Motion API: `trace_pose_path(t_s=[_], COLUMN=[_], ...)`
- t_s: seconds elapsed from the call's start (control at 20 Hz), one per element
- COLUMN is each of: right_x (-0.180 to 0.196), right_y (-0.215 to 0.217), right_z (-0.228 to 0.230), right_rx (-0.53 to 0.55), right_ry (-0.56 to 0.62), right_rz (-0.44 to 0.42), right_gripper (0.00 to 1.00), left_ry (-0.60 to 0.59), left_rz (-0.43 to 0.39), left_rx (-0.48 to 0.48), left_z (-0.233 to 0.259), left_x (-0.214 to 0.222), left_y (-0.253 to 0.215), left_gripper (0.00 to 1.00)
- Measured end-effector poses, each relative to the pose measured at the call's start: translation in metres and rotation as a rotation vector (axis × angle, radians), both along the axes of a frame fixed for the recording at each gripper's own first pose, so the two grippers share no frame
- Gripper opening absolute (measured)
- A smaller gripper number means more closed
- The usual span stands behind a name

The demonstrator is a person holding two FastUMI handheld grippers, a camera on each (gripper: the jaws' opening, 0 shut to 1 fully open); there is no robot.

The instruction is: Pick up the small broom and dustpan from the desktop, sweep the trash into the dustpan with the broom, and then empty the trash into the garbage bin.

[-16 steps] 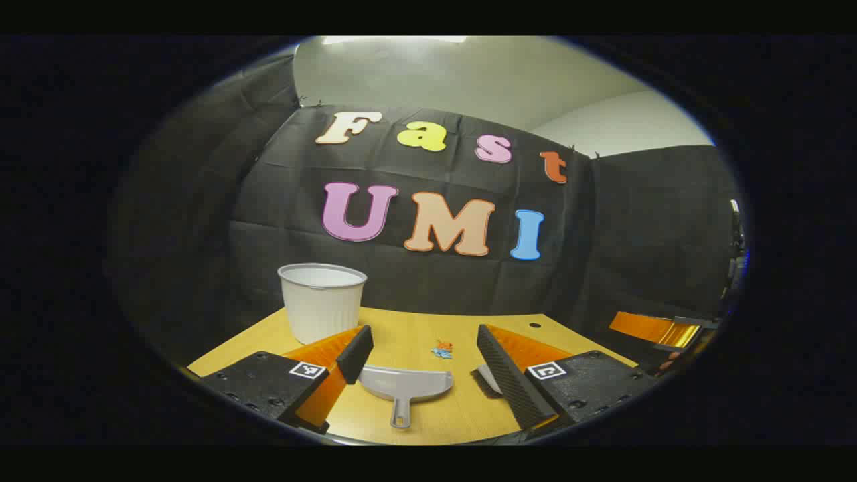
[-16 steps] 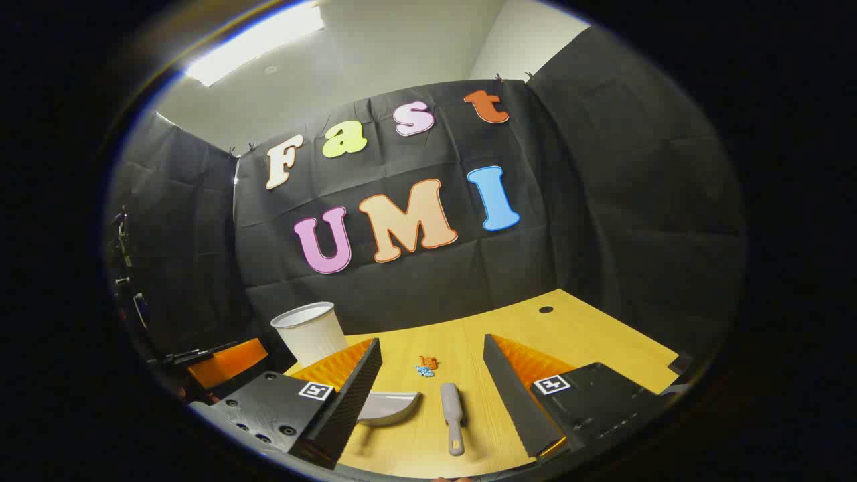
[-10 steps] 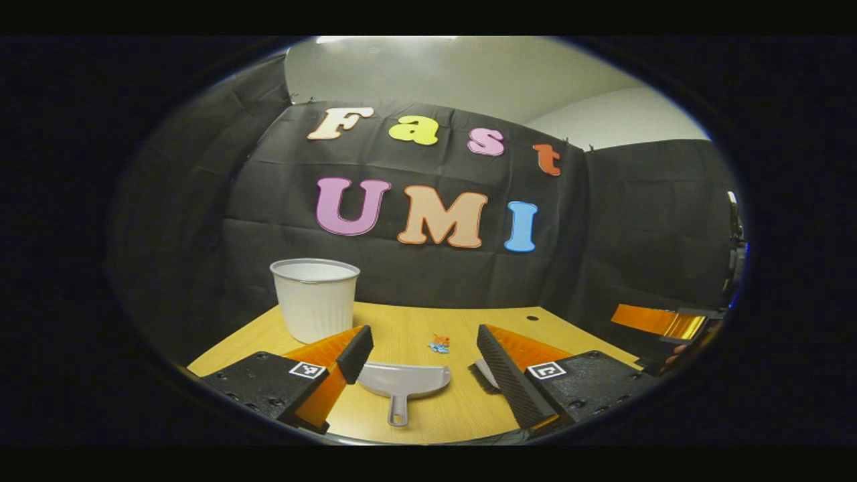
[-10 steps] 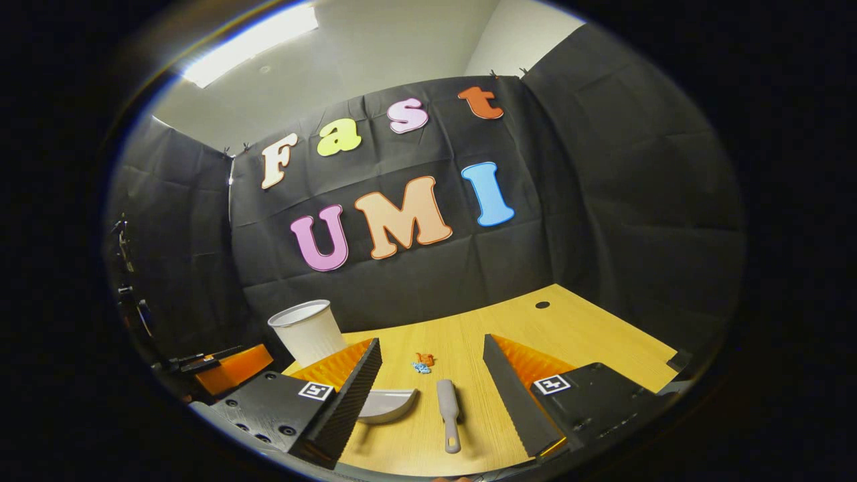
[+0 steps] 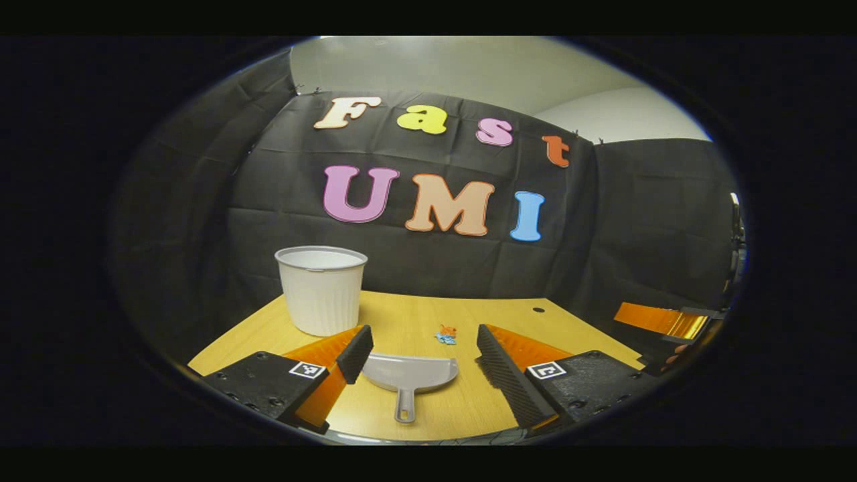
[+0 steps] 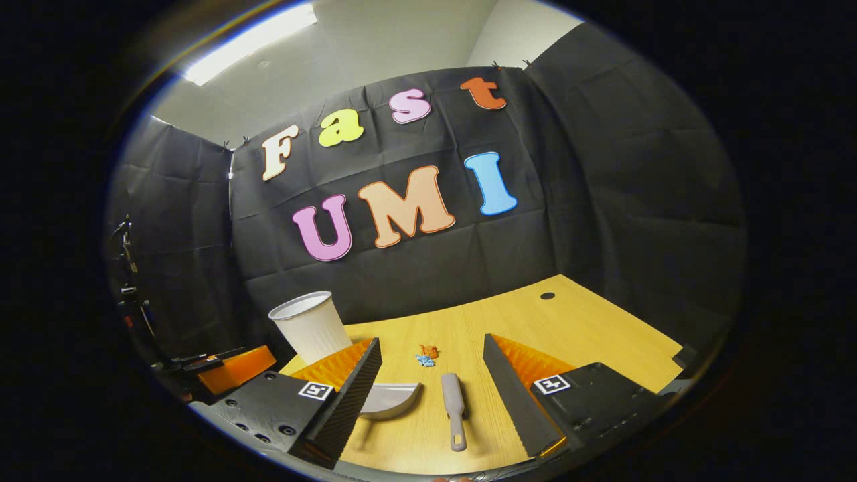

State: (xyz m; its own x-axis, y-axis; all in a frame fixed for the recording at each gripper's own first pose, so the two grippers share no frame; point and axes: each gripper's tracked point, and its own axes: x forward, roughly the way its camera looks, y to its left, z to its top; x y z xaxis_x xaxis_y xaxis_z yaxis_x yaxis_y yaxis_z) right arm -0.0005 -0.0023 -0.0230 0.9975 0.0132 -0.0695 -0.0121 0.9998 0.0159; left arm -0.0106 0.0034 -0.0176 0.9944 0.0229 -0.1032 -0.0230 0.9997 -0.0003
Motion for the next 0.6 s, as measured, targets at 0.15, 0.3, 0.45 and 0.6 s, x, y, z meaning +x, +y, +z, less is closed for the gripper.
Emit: trace_pose_path(t_s=[0.15, 0.3, 0.45, 0.6], right_x=[-0.001, -0.002, -0.002, -0.003], right_y=[0.001, 0.001, -0.005, -0.011], right_z=[-0.005, -0.007, -0.01, -0.012], right_rx=[-0.003, 0.003, 0.014, 0.032], right_ry=[0.017, 0.027, 0.039, 0.046], right_rz=[0.006, 0.006, -0.006, -0.02], right_gripper=[0.92, 0.92, 0.92, 0.92], left_ry=[0.019, 0.037, 0.056, 0.074], left_rz=[0.013, 0.016, 0.011, 0.013], left_rx=[0.01, 0.022, 0.009, -0.007], left_z=[-0.002, -0.004, -0.006, -0.01], left_x=[-0.004, -0.007, -0.009, -0.012], left_y=[0.002, 0.001, -0.002, -0.004], left_gripper=[0.93, 0.93, 0.93, 0.93])
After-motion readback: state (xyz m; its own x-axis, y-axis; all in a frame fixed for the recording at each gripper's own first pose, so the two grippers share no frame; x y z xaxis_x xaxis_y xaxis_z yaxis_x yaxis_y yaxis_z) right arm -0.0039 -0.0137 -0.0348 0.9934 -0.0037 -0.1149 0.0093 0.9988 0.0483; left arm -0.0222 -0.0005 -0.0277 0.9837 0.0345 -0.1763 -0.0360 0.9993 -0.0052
